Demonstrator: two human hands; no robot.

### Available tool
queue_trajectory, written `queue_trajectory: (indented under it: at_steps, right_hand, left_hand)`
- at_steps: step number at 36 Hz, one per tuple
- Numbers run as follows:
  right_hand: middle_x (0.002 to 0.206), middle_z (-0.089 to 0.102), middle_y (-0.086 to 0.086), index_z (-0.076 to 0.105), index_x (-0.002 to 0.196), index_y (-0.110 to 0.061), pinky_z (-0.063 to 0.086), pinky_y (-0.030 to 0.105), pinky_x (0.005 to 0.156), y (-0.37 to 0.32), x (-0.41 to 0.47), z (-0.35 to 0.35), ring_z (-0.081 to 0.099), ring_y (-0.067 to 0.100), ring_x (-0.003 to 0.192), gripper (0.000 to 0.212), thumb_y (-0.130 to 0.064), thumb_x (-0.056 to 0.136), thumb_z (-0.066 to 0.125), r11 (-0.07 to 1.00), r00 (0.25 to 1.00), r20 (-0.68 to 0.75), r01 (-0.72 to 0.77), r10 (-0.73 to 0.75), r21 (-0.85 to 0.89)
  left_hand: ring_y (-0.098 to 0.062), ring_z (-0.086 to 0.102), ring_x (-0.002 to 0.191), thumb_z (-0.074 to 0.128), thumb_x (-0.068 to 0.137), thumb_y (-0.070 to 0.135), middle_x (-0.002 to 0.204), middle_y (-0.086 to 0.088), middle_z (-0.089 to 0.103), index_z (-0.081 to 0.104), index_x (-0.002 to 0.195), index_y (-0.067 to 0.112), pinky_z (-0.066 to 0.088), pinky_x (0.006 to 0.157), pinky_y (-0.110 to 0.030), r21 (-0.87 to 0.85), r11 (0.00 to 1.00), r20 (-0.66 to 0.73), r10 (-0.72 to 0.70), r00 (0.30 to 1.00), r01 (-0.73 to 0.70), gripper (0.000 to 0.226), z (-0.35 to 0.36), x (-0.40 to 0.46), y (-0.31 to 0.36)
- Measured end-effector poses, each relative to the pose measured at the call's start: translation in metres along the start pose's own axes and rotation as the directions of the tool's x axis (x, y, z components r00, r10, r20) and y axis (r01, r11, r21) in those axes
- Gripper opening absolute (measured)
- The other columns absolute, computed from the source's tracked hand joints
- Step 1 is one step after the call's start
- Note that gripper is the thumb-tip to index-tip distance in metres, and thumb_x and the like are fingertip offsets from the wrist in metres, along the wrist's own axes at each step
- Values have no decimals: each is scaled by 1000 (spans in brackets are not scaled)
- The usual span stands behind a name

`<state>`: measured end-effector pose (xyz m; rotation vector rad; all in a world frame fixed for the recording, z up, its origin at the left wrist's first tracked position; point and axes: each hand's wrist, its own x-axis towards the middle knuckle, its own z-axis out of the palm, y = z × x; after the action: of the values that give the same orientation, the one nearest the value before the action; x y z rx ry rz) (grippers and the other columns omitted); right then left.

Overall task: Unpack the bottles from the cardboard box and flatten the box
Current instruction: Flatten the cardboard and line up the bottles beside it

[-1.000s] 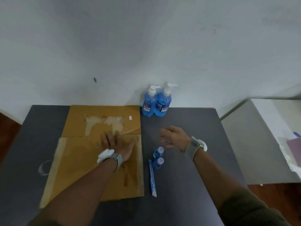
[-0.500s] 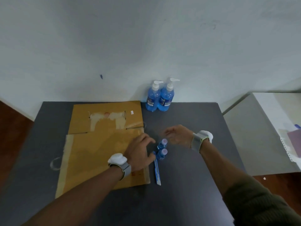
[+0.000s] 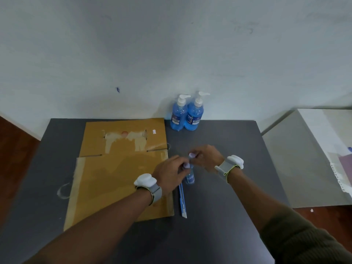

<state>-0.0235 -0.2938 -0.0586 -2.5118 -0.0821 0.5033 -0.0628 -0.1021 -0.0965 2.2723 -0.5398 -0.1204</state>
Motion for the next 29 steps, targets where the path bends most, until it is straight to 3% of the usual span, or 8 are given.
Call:
queue_trajectory:
  at_steps: [3,8,11,17,29]
  right_hand:
    - [78,70,-4,75,88,-18,52,31,70,2,13,-3,64,16,73,10,-26,86,69,999,981,-190,31,-33,-14]
    - [69,62,-1,66,77,-15,46,31,57,7,52,-9,55,22,63,25,-35,90,58,994,926,-376,-9,-33,-112]
    - [70,54,-3,58,75,-16,39,29,57,2,70,-15,50,22,64,22,-33,88,54,995,929,-369,-24,-12,-94]
    - [76,56,-2,51,71,-20,33,26,60,5,100,-20,56,25,69,25,-31,93,48,990,942,-333,-90,50,-106]
    - [92,68,11,61,90,-15,37,30,63,14,113,-7,64,38,81,20,-31,94,51,985,924,-381,-95,33,-147]
  left_hand:
    - [-11,61,81,65,93,31,92,11,65,68,101,26,53,71,-36,-72,996,-81,-64,995,58,10,-19,24,-7]
    - [-19,67,82,68,92,27,91,2,71,73,103,19,57,73,-45,-78,990,-161,-129,978,118,14,-41,81,-23]
    - [-20,68,81,67,93,29,90,3,73,71,104,21,57,73,-43,-64,986,-168,-160,973,151,15,-47,106,-32]
    - [-22,66,78,66,94,28,85,3,72,67,94,19,55,70,-42,-35,978,-148,-207,967,204,9,-35,136,-43]
    - [-25,64,83,72,88,15,99,-4,64,72,97,16,55,73,-43,74,980,-209,-166,964,184,8,-8,147,-54]
